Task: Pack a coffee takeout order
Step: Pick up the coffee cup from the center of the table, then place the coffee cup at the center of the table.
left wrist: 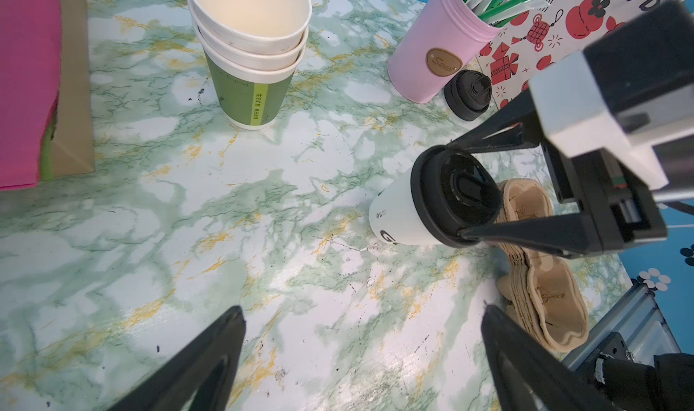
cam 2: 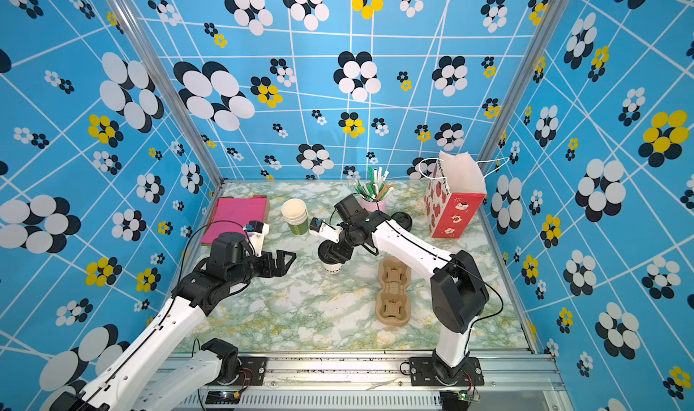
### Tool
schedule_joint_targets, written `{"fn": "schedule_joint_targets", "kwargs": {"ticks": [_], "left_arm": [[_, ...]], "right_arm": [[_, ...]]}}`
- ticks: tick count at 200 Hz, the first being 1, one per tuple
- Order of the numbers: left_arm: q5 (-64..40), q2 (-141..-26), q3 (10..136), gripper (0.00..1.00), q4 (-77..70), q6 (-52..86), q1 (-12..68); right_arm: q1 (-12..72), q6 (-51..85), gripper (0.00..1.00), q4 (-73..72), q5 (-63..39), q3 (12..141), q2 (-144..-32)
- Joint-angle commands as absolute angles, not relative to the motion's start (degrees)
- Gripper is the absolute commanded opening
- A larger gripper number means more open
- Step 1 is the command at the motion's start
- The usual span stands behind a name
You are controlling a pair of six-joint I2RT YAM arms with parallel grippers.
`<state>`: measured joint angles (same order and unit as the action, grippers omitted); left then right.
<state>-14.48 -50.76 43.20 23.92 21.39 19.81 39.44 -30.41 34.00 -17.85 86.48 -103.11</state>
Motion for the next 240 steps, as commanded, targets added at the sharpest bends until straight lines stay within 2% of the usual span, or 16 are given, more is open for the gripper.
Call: {"fn": "schedule_joint_targets", "kwargs": {"ticks": [1,68,140,240], "left_arm": [[-14.4,-50.7,42.8,0.99,22.9,21.7,19.2],[-14.4,-50.5,42.7,0.99,23.0,21.8,19.2],[-14.4,-50.4,42.3,0.99,23.0,22.2,19.2],[-14.4,-50.3,42.0,0.99,23.0,22.5,19.1]], "right_arm": [[38.0,-26.6,0.68,33.6,-16.4,89.8,-106.0],[35.5,-24.6,0.67,36.6,-13.2,99.7,-113.6],[33.8,-24.9,0.68,38.6,-12.5,102.9,-117.8],[33.5,-25.0,0.77,42.8,-12.5,107.1,-120.8]]}}
